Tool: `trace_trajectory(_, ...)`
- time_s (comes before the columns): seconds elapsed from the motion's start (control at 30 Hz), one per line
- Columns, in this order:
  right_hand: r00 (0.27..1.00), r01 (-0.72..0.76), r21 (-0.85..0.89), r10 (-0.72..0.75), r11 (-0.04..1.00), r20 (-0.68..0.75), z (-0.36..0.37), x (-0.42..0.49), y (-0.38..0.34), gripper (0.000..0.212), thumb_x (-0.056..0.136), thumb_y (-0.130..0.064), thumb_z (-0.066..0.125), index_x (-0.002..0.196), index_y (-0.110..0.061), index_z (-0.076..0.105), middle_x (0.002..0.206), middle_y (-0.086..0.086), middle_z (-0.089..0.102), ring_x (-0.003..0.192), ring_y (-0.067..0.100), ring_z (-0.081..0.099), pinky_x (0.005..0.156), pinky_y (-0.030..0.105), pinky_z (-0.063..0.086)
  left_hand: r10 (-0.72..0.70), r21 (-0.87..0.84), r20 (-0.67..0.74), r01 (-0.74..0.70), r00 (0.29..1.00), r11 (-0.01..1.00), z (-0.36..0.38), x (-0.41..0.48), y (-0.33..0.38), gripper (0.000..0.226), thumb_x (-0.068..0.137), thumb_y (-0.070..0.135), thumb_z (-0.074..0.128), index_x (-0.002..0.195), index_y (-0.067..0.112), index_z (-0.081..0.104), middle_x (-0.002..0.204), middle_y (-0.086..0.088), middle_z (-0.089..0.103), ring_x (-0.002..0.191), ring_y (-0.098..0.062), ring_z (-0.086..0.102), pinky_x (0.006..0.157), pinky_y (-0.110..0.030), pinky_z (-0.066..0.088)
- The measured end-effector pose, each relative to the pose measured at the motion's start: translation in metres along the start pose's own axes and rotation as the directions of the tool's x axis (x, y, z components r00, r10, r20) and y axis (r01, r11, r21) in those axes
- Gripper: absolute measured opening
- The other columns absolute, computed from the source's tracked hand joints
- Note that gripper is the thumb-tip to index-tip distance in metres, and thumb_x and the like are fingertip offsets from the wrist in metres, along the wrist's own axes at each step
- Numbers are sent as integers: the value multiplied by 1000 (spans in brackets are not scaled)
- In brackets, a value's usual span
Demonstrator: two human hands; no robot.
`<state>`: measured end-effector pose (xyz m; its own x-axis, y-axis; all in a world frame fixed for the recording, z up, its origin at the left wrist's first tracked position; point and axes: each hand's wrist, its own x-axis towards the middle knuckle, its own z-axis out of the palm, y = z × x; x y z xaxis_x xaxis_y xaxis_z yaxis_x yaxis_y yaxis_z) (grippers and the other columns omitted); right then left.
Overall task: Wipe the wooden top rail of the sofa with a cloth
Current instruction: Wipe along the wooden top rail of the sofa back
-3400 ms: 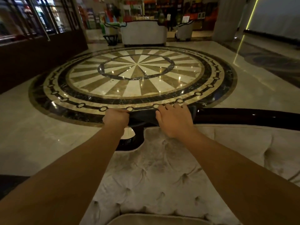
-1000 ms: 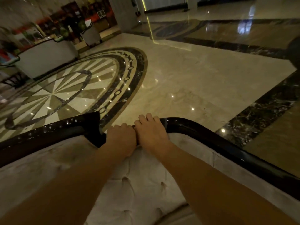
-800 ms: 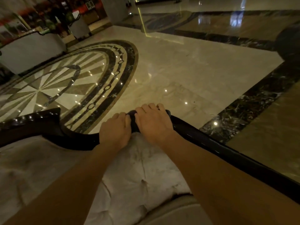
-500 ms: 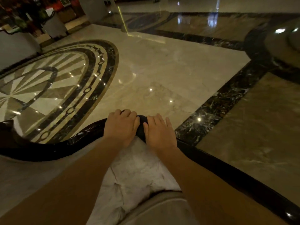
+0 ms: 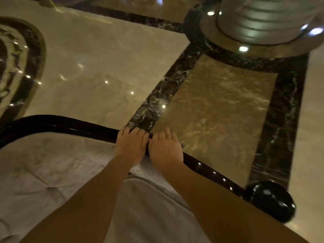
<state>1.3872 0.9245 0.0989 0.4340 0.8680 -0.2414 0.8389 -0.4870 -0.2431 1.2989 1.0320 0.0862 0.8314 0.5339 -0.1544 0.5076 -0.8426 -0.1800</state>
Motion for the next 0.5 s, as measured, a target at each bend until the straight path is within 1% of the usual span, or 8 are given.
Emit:
trace_trajectory(0.07, 999, -28, -7, 28, 1000, -27, -1, -22, 22, 46, 106, -27, 23, 142, -2, 39, 151, 21, 40, 149, 40, 17, 121, 50, 19, 53, -35, -73, -56, 996, 998, -7, -6, 31, 42, 96, 35, 24, 99, 20, 64, 103, 0, 68, 97, -25, 60, 85, -43, 43)
trace_trajectory(0.13, 995, -76, 18, 77, 997, -66, 0, -42, 37, 48, 106, -27, 19, 140, -2, 41, 151, 22, 41, 149, 39, 18, 121, 49, 18, 61, -72, -143, -72, 988, 995, -10, -11, 52, 34, 96, 32, 32, 92, 19, 63, 94, -3, 68, 87, -29, 59, 77, -43, 42)
trace_trajectory(0.23, 980, -117, 62, 126, 991, -156, 3, -67, 54, 54, 106, -30, 15, 145, 2, 35, 156, 23, 32, 150, 35, 15, 123, 46, 15, 67, -105, -198, -89, 978, 990, -12, -17, 76, 29, 97, 32, 34, 91, 20, 60, 93, -5, 65, 86, -31, 56, 77, -43, 42)
trace_trajectory(0.3, 967, -122, 58, 131, 991, -219, 10, -85, 67, 55, 106, -29, 14, 147, 3, 30, 159, 23, 28, 151, 35, 12, 124, 47, 14, 135, -64, -247, -156, 960, 986, -12, -22, 96, 28, 96, 30, 35, 90, 18, 60, 91, -6, 65, 83, -32, 56, 76, -43, 43)
trace_trajectory(0.33, 961, -123, 62, 135, 990, -243, 13, -92, 74, 55, 105, -29, 15, 148, 3, 30, 159, 22, 27, 151, 35, 12, 124, 46, 12, 146, -53, -267, -165, 953, 985, -13, -24, 106, 28, 95, 29, 36, 91, 18, 61, 92, -7, 65, 83, -33, 55, 76, -44, 44)
trace_trajectory(0.43, 938, -138, 63, 151, 988, -311, 23, -114, 96, 54, 105, -28, 18, 148, 1, 31, 160, 20, 26, 152, 34, 9, 123, 44, 5, 113, -89, -334, -151, 936, 985, -11, -32, 135, 34, 99, 34, 34, 98, 16, 63, 101, -8, 67, 90, -34, 53, 82, -46, 39)
trace_trajectory(0.5, 934, -145, 34, 148, 989, -325, 30, -129, 108, 55, 104, -28, 16, 149, -1, 30, 162, 18, 23, 152, 33, 6, 122, 44, 0, 112, -131, -396, -176, 912, 976, -6, -39, 152, 38, 101, 35, 32, 105, 12, 62, 105, -11, 67, 94, -35, 52, 86, -47, 39)
